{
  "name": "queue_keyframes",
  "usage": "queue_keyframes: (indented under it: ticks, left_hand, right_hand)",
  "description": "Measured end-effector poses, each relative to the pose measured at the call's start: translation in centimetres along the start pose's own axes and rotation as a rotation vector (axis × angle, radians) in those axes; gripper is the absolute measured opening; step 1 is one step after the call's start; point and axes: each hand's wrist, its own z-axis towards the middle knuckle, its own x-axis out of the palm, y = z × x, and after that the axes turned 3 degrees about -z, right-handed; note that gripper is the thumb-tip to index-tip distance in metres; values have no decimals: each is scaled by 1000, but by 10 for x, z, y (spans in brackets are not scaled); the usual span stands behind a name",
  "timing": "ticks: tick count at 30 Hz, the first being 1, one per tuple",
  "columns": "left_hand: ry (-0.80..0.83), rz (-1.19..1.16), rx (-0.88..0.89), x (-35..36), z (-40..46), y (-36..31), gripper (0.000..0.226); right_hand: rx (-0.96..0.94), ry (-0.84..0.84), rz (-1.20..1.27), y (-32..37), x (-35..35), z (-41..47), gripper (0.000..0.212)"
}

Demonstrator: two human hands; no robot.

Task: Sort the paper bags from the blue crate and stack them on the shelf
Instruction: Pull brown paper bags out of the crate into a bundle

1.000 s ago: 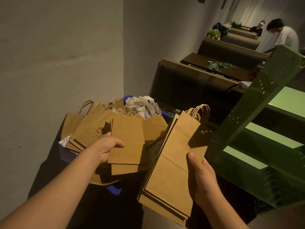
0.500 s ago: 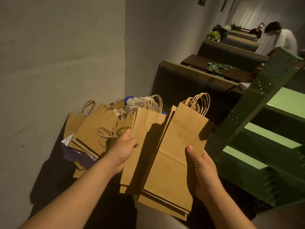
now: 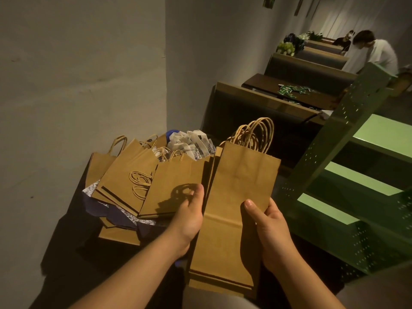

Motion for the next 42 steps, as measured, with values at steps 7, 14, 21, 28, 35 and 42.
queue_keyframes:
  ticks: [7,14,21,28,35,42]
  left_hand:
    - [112,-54,26,1,3,9,133]
    - [189,-36,36,7,1,18,126]
    - [163,154,61,4,5,23,128]
    - [131,568,96,0,10,-12,87]
    - [-409,765,89,-68,62,-32,54]
    - [-313,1200,-183,-78,86,-18,118]
  right_hand:
    - [-7,-3,-68,-12,0,-1,59]
    - [-20,44,-124,-21,-4,2,72]
    - [100,-1,-69,-18,-6,1,34]
    - [125,-88,-30,-21,-8,5,41]
    - [136,-144,-27,-20,-17,6,40]
    - [147,-153,-11,-21,-16,5,38]
